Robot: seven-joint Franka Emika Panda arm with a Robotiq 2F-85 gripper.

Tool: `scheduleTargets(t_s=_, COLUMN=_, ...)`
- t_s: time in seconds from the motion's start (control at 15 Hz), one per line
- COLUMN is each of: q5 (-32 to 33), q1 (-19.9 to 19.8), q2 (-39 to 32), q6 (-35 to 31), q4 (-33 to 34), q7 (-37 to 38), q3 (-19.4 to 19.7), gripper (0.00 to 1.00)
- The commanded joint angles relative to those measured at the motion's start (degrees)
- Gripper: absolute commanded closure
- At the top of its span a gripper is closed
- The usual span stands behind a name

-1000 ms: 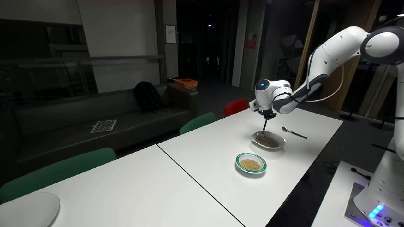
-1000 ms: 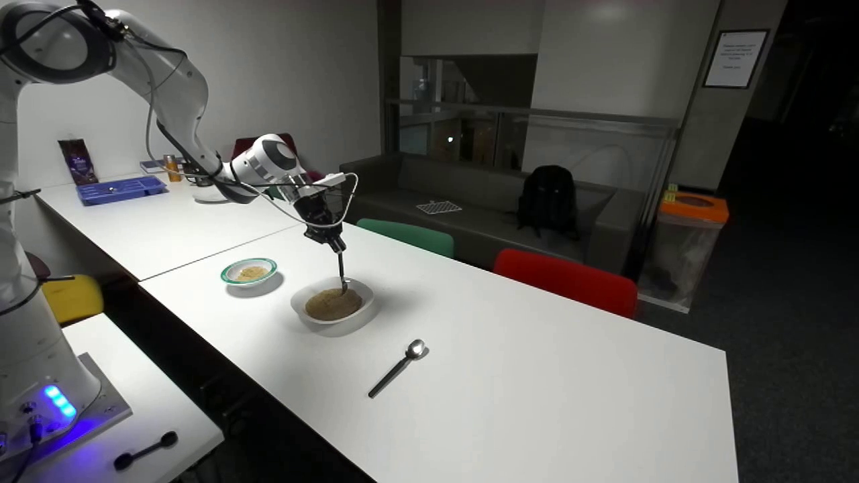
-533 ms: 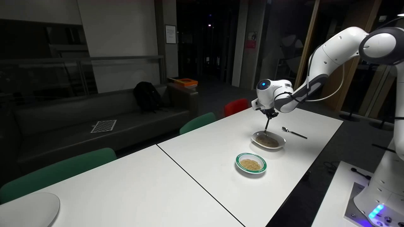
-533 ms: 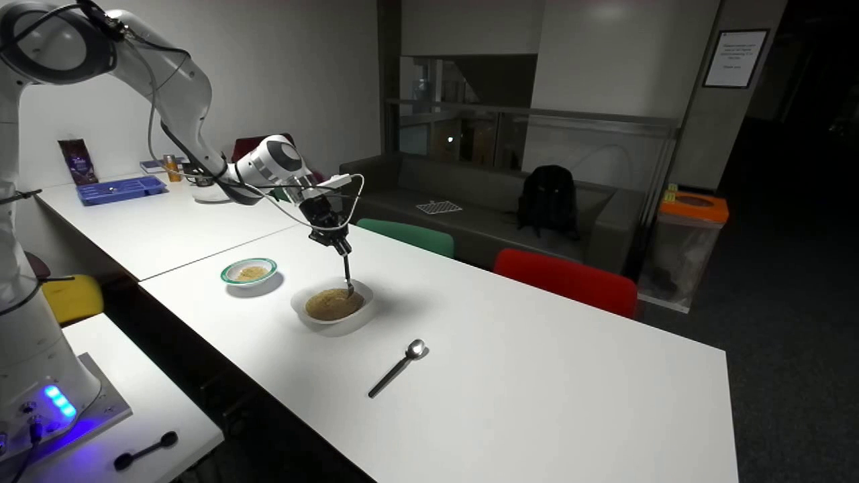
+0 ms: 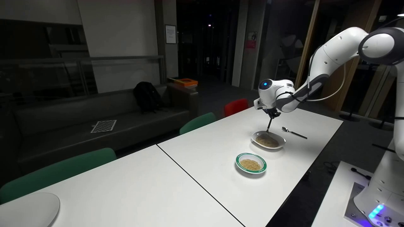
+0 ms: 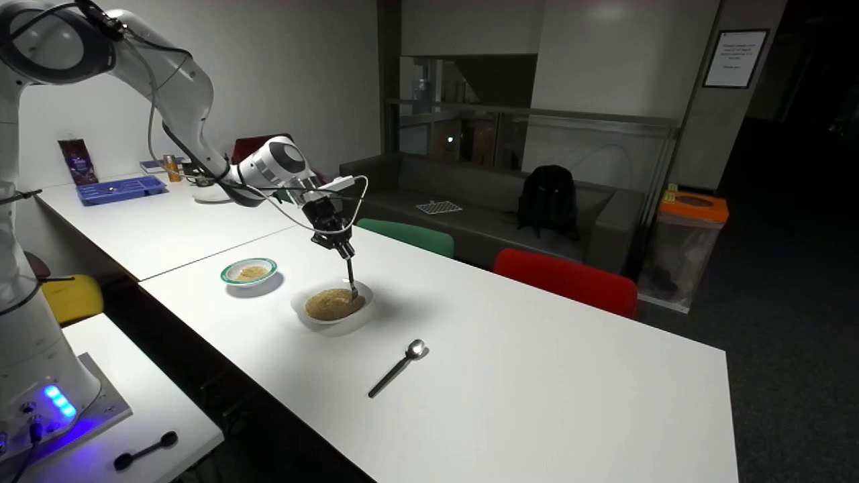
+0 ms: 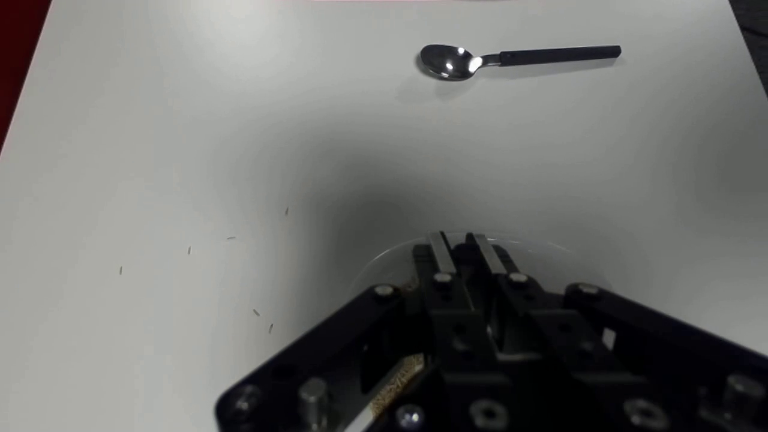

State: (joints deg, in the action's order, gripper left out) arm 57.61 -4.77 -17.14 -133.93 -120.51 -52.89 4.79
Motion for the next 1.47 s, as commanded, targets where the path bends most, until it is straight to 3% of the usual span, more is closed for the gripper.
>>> scheduleTargets(t_s=0.0, q5=0.91, q1=-0.97, q2=1.99, q6=0.18, q4=-1.97, q7=2.23, q3=0.13, gripper=0.97)
scheduleTargets(t_s=1.4, q5=-0.61, q1=-1.91, q2=8.69, q6=-0.22, q4=-11.47, q7=5.84, q3=0.47, gripper=0.97)
